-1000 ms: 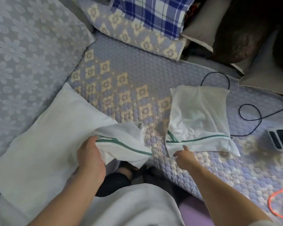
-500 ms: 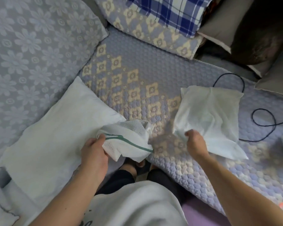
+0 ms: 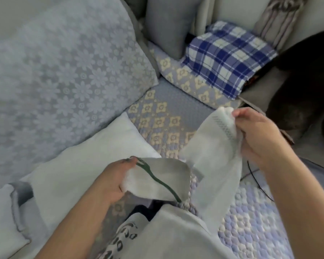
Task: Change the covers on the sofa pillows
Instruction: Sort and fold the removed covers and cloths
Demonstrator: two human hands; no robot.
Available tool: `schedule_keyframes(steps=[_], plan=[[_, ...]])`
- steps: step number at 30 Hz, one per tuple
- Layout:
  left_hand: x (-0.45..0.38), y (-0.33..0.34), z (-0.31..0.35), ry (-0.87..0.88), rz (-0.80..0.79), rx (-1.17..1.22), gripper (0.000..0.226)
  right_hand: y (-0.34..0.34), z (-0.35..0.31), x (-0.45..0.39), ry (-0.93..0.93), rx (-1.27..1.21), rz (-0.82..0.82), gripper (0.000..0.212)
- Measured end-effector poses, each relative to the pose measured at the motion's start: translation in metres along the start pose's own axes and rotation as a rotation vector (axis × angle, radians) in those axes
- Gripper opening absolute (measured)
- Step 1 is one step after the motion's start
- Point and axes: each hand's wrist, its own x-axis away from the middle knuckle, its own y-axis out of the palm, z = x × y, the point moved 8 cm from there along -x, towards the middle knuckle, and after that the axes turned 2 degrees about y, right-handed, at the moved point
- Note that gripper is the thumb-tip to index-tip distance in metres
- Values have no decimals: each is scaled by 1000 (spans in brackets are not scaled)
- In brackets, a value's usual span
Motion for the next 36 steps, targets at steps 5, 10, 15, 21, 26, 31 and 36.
schedule_keyframes(steps=[5,10,15,21,26,31,36], plan=[[53,-51,15,249,-93,-74,37,117,20,74,-58,330,-93,34],[115,-169,-5,543,237,-124,25,215,47,152,-211,428,-197,28],[190,-310,-57,683,433,-47,15,326,76,234,-235,355,-349,18],[267,-432,-104,764,383,168,19,467,166,395,-188,325,-704,28],[317,-532,-161,739,469,508,30,558,251,515,-57,444,-1017,27],[355,-610,-235,613,613,771,23,627,323,613,12,547,-1323,28],[390,-690,-304,486,570,1086,48,688,391,713,-14,627,-1670,35]])
